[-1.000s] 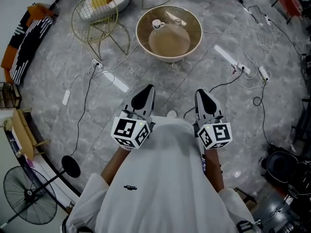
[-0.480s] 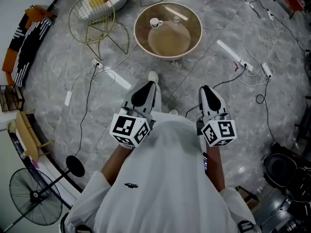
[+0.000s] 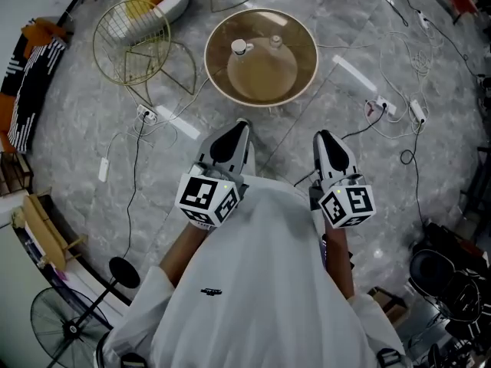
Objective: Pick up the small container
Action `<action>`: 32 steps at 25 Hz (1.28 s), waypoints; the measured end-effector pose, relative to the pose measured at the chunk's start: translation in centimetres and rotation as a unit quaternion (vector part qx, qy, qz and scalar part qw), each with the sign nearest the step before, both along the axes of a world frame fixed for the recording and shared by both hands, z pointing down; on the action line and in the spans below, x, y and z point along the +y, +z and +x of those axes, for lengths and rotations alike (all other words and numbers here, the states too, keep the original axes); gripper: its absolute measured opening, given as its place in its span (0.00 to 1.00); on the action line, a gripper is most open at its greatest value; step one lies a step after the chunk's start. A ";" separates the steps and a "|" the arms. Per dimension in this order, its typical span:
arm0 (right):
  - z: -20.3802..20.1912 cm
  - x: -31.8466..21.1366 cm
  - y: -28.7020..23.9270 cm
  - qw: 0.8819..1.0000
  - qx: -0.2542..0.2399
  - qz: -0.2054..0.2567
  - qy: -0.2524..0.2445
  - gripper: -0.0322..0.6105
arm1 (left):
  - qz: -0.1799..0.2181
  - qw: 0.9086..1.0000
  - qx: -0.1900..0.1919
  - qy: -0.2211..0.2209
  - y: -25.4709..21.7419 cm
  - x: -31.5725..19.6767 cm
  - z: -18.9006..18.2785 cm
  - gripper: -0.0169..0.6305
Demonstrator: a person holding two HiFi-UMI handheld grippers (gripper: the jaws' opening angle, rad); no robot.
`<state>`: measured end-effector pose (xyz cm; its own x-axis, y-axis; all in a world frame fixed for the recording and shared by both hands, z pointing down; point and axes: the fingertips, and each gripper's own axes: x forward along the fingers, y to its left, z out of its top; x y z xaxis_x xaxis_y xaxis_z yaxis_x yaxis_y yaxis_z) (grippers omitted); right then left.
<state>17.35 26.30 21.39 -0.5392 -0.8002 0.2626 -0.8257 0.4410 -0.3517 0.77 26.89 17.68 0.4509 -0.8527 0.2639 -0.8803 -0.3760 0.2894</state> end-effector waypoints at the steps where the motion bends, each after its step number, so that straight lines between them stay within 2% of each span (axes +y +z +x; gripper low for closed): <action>1: -0.5 -1.1 -0.3 1.000 0.002 0.000 0.004 0.14 | -0.002 1.000 0.002 0.004 -0.1 -1.2 -0.5 0.06; 3: -1.4 -3.2 -0.9 1.000 0.014 0.005 0.011 0.06 | -0.003 1.000 0.006 0.011 -0.5 -3.6 -1.4 0.06; 15: -6.4 -15.3 -1.4 0.998 0.032 0.005 0.048 0.06 | 0.004 0.999 0.013 0.048 -0.7 -16.7 -6.7 0.06; 25: -10.7 -20.7 -1.0 0.998 0.045 -0.006 0.039 0.06 | -0.003 0.999 0.021 0.048 -0.1 -22.5 -11.0 0.06; 32: -11.3 -21.3 -0.4 0.997 0.068 -0.013 0.044 0.06 | -0.016 0.998 0.023 0.063 1.0 -24.1 -11.7 0.06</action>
